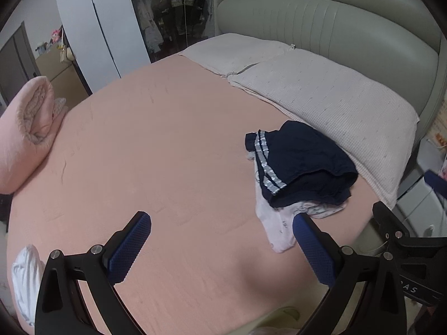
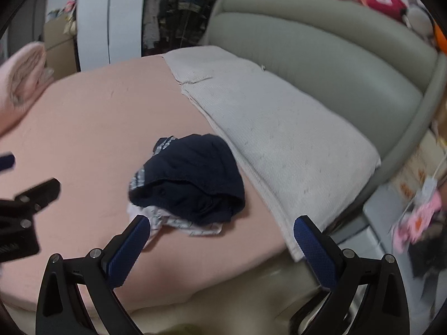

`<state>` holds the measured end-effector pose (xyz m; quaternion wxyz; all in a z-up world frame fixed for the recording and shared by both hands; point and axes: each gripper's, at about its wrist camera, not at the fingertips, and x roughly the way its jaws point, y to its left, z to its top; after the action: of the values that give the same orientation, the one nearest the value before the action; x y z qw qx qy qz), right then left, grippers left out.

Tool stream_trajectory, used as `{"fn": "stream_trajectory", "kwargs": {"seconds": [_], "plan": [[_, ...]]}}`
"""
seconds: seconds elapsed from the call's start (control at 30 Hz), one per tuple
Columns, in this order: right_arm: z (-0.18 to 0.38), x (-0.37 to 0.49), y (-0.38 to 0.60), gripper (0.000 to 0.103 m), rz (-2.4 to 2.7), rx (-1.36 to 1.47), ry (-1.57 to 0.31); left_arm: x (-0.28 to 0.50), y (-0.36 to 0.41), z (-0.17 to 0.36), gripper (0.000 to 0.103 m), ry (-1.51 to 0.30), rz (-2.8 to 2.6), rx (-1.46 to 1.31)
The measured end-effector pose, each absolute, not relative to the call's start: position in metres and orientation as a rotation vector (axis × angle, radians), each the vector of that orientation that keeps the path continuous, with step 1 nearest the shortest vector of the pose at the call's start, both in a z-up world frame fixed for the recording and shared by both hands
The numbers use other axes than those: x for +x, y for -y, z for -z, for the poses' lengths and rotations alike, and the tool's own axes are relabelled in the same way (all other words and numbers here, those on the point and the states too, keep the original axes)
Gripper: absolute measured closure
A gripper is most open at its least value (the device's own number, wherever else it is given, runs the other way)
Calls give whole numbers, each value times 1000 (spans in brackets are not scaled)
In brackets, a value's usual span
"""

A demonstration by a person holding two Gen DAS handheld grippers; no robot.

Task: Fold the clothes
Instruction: 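Move both grippers toward the navy striped shorts on the bed, then lower both grippers onto the navy shorts waistband and close them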

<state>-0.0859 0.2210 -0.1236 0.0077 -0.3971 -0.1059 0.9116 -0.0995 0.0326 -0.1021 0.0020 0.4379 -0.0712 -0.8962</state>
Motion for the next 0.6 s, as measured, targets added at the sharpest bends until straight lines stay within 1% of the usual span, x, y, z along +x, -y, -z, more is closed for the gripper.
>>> {"fn": "stream_trajectory", "kwargs": {"seconds": [0.1, 0.3, 0.47, 0.6], "plan": [[133, -87, -216, 0, -2870, -1183, 398, -103, -32, 109, 0, 241, 2827, 1360], [135, -95, -222, 0, -2902, -1105, 318, -114, -35, 124, 0, 289, 2862, 1350], [146, -108, -226, 0, -2879, -1108, 322, -127, -42, 136, 0, 266, 2933, 1355], [159, -121, -229, 0, -2876, -1155, 327, -138, -51, 146, 0, 301, 2976, 1342]]}}
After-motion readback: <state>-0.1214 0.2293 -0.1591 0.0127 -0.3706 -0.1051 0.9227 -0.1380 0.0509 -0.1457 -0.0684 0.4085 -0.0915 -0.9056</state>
